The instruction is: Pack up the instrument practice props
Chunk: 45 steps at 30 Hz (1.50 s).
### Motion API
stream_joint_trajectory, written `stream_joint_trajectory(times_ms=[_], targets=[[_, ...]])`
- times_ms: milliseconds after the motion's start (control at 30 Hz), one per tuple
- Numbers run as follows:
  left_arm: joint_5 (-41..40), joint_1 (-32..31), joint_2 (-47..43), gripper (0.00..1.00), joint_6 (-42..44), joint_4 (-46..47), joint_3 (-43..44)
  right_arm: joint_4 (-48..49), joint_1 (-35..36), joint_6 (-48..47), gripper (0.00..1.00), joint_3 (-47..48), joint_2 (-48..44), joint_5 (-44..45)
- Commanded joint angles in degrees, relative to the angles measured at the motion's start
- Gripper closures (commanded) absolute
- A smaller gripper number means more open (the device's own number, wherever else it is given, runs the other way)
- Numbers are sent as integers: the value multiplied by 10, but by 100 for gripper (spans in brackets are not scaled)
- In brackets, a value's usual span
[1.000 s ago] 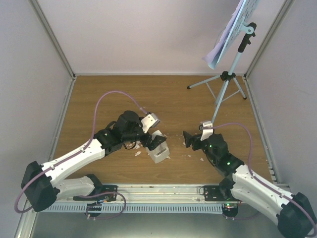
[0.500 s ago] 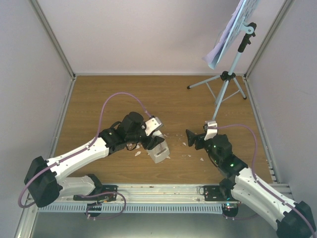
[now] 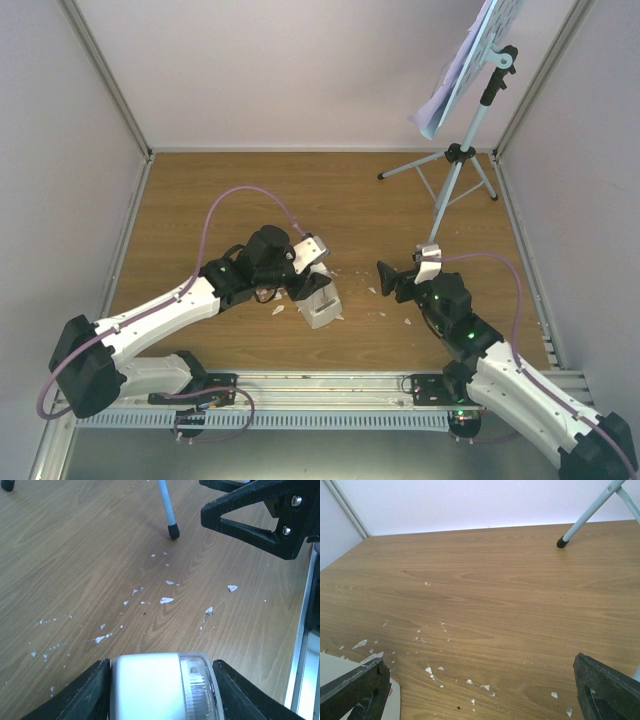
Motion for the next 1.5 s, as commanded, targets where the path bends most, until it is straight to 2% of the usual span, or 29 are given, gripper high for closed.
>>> stream_joint_trajectory(times_ms=[0, 167, 400, 667, 1100, 1300, 1467], targets=[[2, -4, 4, 54, 0, 11, 7, -16, -6, 10, 0, -3, -16, 15], [-54, -15, -4, 55, -50, 32, 3, -28, -7, 9, 0, -1, -30, 20], [-141, -43, 11, 57, -113, 124, 7, -28, -6, 15, 1, -4, -36, 16], [-241, -71, 74, 58, -116, 169, 42, -30, -6, 26, 0, -17, -58, 7], [-356, -101, 70, 62, -114, 311, 12, -27, -7, 49, 0, -44, -72, 0], [-389, -101, 95, 63, -112, 370, 16, -23, -7, 49, 0, -45, -68, -2], [-393, -101, 126, 63, -113, 376, 29, -20, -7, 52, 1, -45, -58, 0]])
